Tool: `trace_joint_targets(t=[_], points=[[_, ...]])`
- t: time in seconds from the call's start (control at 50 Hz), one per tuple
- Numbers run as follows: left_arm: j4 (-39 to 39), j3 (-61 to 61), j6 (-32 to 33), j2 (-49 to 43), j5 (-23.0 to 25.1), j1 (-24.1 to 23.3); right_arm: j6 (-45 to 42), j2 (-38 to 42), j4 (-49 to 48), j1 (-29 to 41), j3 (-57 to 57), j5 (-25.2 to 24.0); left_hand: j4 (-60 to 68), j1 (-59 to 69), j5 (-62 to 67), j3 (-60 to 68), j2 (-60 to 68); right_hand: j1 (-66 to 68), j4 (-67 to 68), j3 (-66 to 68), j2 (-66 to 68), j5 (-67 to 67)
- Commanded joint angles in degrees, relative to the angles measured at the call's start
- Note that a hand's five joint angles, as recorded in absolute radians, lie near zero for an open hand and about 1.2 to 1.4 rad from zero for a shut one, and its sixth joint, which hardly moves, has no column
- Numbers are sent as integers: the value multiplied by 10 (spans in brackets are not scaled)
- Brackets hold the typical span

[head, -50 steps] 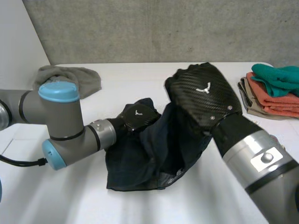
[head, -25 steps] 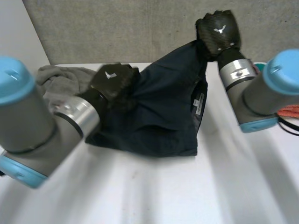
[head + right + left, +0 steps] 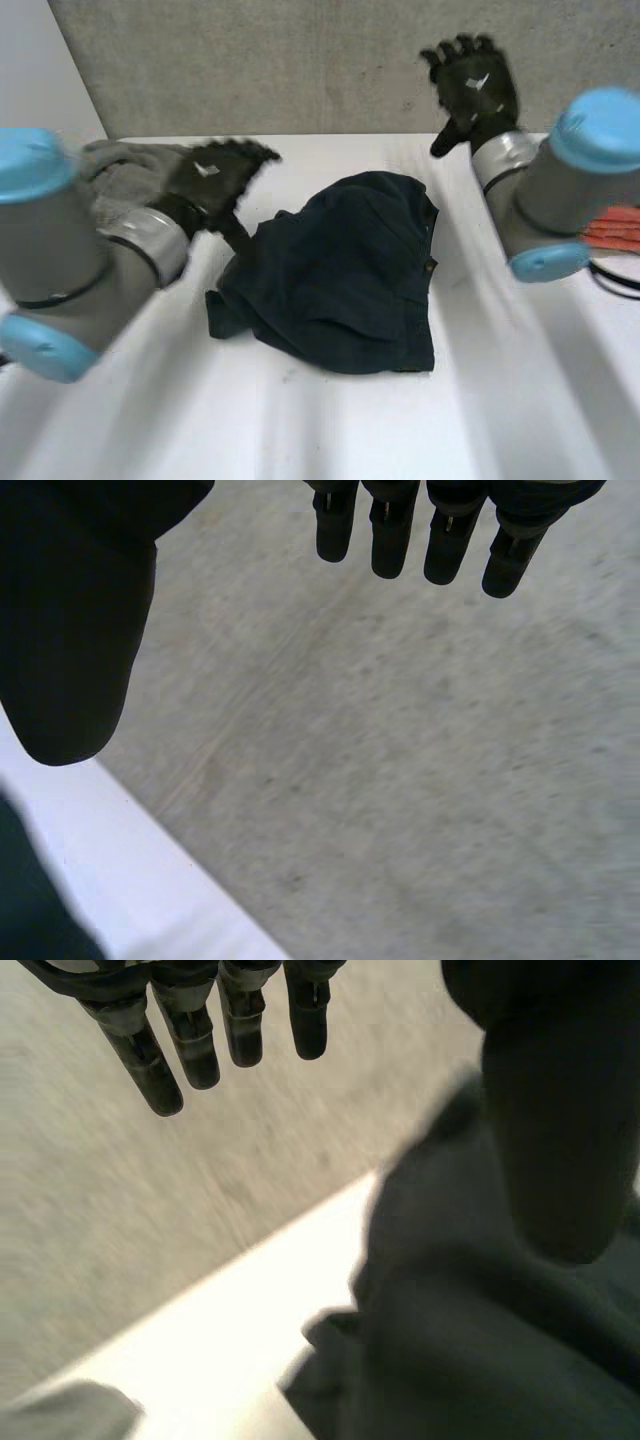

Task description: Fold the laundry.

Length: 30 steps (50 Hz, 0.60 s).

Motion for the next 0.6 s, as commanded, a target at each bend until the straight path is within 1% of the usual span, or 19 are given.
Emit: trace_joint_targets(t=[0.02, 0.06, 0.08, 0.1, 0.14, 0.16, 0.22, 0.24, 0.26, 0.3, 0.32, 0.34, 0.38, 0.4, 0.46, 0.48, 0.54, 0.56, 0.6], points=[[26, -57, -47, 128, 78, 104, -1, -146, 154, 6, 41, 30, -14, -17, -28, -19, -18, -31, -21, -21, -21, -28], [22, -59, -60, 129, 109, 131, 4, -175, 223, 13, 55, 46, -14, -17, -28, -19, -18, -31, -21, -21, -21, -28], [15, -60, -71, 126, 140, 152, 8, -182, 247, 16, 62, 49, -14, -17, -28, -19, -18, -31, -21, -21, -21, -28], [9, -62, -74, 122, 158, 163, 17, -193, 291, 26, 81, 54, -14, -17, -28, -19, -18, -31, -21, -21, -21, -28], [-4, -64, -78, 109, 186, 180, 32, -202, 331, 33, 107, 54, -14, -17, -28, -19, -18, -31, -21, -21, -21, -28], [-20, -67, -77, 87, 212, 198, 44, -207, 351, 38, 127, 52, -12, -15, -26, -17, -16, -31, -21, -21, -21, -28], [-37, -67, -67, 45, 237, 217, 86, -223, 363, 58, 206, 35, 10, 7, -4, 5, 6, -31, -21, -21, -21, -28], [-45, -63, -55, 15, 247, 227, 94, -227, 358, 65, 229, 28, 10, 7, -4, 5, 6, -31, -21, -21, -21, -28], [-49, -62, -47, -2, 250, 230, 107, -234, 340, 77, 275, 14, 10, 7, -4, 5, 6, -14, -4, -4, -4, -12], [-50, -54, -29, -36, 253, 236, 112, -237, 309, 90, 317, 4, 11, 8, -2, 6, 8, 20, 30, 30, 29, 22], [-51, -40, -11, -69, 257, 237, 113, -238, 290, 96, 339, 2, 35, 32, 21, 30, 31, 32, 41, 41, 41, 34], [-52, -33, 0, -84, 257, 235, 111, -236, 246, 110, 375, 2, 50, 47, 36, 45, 47, 52, 61, 62, 61, 54], [-54, -14, 16, -116, 257, 233, 110, -230, 194, 125, 406, 7, 62, 59, 48, 57, 58, 57, 67, 67, 67, 59], [-61, 2, 26, -144, 257, 228, 110, -220, 141, 138, 431, 17, 63, 60, 50, 59, 60, 74, 83, 83, 83, 76], [-83, 30, 42, -185, 257, 214, 107, -196, 70, 152, 453, 39, 62, 59, 48, 57, 58, 96, 105, 105, 105, 98], [-88, 37, 44, -194, 257, 209, 105, -176, 33, 159, 458, 57, 63, 60, 50, 59, 60, 106, 115, 115, 115, 108], [-100, 48, 51, -214, 255, 193, 96, -141, -3, 167, 459, 87, 99, 96, 85, 94, 95, 133, 142, 142, 142, 135], [-100, 48, 52, -216, 255, 190, 85, -114, -16, 168, 452, 102, 107, 104, 93, 102, 104, 136, 146, 146, 146, 138], [-100, 47, 50, -219, 251, 180, 69, -92, -21, 167, 443, 113, 137, 134, 124, 132, 134, 141, 151, 151, 151, 143]])
